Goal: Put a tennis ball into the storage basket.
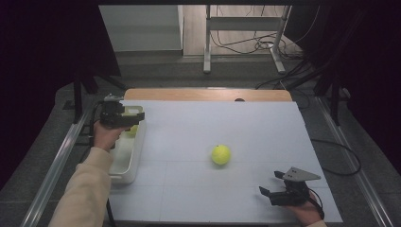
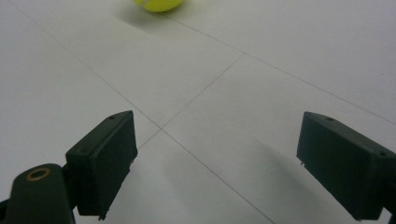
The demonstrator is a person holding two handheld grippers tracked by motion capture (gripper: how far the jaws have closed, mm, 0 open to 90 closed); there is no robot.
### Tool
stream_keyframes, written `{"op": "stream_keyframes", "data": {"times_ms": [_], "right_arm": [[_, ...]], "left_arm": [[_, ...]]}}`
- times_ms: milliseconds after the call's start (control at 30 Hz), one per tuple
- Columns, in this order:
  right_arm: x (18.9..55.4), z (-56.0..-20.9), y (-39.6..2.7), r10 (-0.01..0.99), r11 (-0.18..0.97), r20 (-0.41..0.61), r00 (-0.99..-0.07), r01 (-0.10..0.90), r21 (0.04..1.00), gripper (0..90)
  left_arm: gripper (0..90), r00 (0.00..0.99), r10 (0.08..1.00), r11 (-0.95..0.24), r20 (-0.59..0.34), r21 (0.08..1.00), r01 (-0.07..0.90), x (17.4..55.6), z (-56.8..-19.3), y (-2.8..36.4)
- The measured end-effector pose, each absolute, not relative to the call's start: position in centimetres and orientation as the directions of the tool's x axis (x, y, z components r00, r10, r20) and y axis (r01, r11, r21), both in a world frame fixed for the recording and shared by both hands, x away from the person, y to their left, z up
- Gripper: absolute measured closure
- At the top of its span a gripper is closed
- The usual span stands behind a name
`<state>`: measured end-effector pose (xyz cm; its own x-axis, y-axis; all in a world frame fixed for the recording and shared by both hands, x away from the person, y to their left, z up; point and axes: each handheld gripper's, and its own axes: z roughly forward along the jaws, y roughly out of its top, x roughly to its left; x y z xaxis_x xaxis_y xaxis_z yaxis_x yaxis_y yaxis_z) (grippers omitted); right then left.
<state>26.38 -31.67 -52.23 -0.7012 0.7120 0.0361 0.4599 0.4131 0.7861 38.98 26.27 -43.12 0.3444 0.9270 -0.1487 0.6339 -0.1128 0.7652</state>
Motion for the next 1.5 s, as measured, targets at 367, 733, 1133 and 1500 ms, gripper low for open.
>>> {"op": "stream_keyframes", "data": {"times_ms": [367, 733, 1133, 1500], "right_arm": [[26.4, -52.2, -31.7, 0.711, 0.411, 0.037, -0.702, 0.457, 0.789, 12.7], [26.3, -52.2, -31.7, 0.712, 0.413, 0.034, -0.701, 0.458, 0.788, 12.7], [26.3, -52.1, -31.7, 0.716, 0.412, 0.031, -0.697, 0.458, 0.788, 12.8], [26.3, -52.1, -31.7, 0.715, 0.413, 0.030, -0.699, 0.456, 0.788, 12.7]], "left_arm": [[9.6, 0.437, 0.884, -0.128, -0.166, 0.814, 0.567, 37.1, -42.2, 24.5], [9.9, 0.490, 0.849, -0.126, -0.197, 0.826, 0.550, 36.0, -42.5, 23.3], [10.0, 0.528, 0.822, -0.124, -0.213, 0.838, 0.531, 35.4, -42.5, 22.2], [10.0, 0.571, 0.792, -0.152, -0.215, 0.837, 0.526, 34.9, -42.7, 20.6]]}}
